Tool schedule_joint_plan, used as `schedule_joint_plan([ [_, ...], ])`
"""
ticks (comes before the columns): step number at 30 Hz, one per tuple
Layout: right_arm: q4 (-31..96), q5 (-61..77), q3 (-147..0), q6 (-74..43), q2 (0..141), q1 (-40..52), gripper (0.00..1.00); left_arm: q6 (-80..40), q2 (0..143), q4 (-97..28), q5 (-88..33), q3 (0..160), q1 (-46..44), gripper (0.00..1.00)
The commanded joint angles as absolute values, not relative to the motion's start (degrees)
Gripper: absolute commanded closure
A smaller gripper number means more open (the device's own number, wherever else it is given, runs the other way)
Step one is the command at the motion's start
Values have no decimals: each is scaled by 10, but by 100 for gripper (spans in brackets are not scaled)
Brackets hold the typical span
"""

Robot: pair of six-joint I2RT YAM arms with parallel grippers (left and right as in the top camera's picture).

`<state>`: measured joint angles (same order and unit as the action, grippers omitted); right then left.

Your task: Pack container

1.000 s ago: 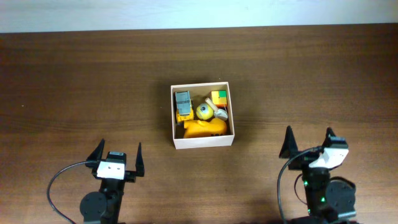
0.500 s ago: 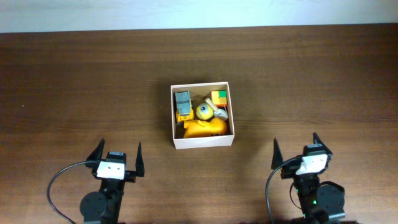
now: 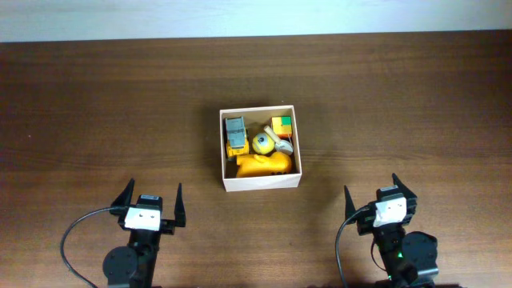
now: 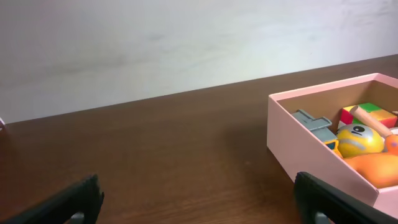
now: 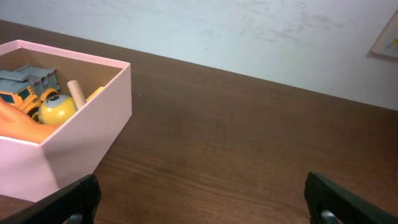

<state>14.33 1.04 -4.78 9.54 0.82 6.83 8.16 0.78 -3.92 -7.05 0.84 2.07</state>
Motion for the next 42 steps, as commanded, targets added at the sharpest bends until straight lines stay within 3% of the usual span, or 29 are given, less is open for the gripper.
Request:
schedule_joint_plan([
  [1, 142, 20, -43, 101, 2, 55, 1, 91, 3, -41, -66, 5, 23, 1],
  [42, 142, 20, -43, 101, 2, 41, 1, 91, 3, -41, -66, 5, 23, 1],
])
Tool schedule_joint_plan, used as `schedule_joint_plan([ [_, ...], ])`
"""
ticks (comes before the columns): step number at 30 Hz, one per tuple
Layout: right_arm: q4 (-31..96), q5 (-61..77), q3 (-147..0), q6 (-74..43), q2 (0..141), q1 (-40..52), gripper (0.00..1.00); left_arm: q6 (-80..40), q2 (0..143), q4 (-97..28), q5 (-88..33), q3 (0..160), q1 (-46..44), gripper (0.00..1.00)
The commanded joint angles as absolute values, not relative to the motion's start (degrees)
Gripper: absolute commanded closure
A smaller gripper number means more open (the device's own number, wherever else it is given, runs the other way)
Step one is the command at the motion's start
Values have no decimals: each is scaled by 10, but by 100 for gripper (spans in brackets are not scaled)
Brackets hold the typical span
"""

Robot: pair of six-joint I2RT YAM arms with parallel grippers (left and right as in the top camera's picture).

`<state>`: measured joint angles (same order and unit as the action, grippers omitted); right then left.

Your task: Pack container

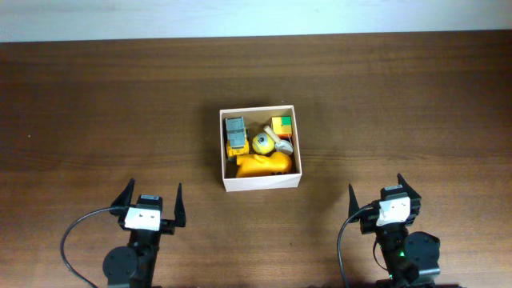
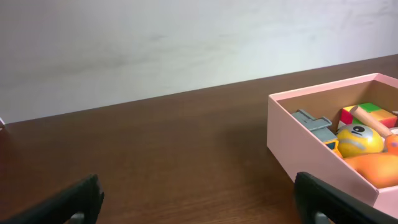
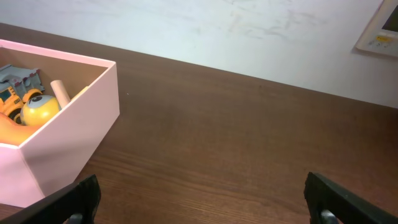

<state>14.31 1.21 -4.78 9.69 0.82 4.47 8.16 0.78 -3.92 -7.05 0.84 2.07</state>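
A pale pink open box [image 1: 261,183] stands mid-table, seen also in the left wrist view [image 2: 305,146] and right wrist view [image 3: 68,140]. Inside lie a grey and yellow toy truck [image 1: 234,134], a yellow ball [image 1: 262,144], an orange duck-like toy [image 1: 262,165], a green, yellow and red block [image 1: 282,126] and a wooden peg [image 3: 61,94]. My left gripper [image 1: 150,198] rests open near the front edge, left of the box, holding nothing. My right gripper [image 1: 384,192] is open at the front right, also holding nothing.
The dark wooden table [image 1: 96,104] runs back to a white wall [image 2: 186,37]. A white wall panel [image 3: 380,34] shows at the upper right of the right wrist view. Black cables [image 1: 76,232] loop beside both arm bases.
My right gripper has shifted slightly back toward the front edge and turned a little to the right; the box sits further left in its view. The left arm and the box contents are unchanged.
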Motion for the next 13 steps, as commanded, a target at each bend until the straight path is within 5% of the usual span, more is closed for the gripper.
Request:
schedule_joint_plan([
  [1, 142, 20, -43, 101, 2, 41, 1, 91, 3, -41, -66, 5, 22, 1],
  [13, 142, 20, -43, 101, 2, 41, 1, 91, 3, -41, -66, 5, 23, 1],
])
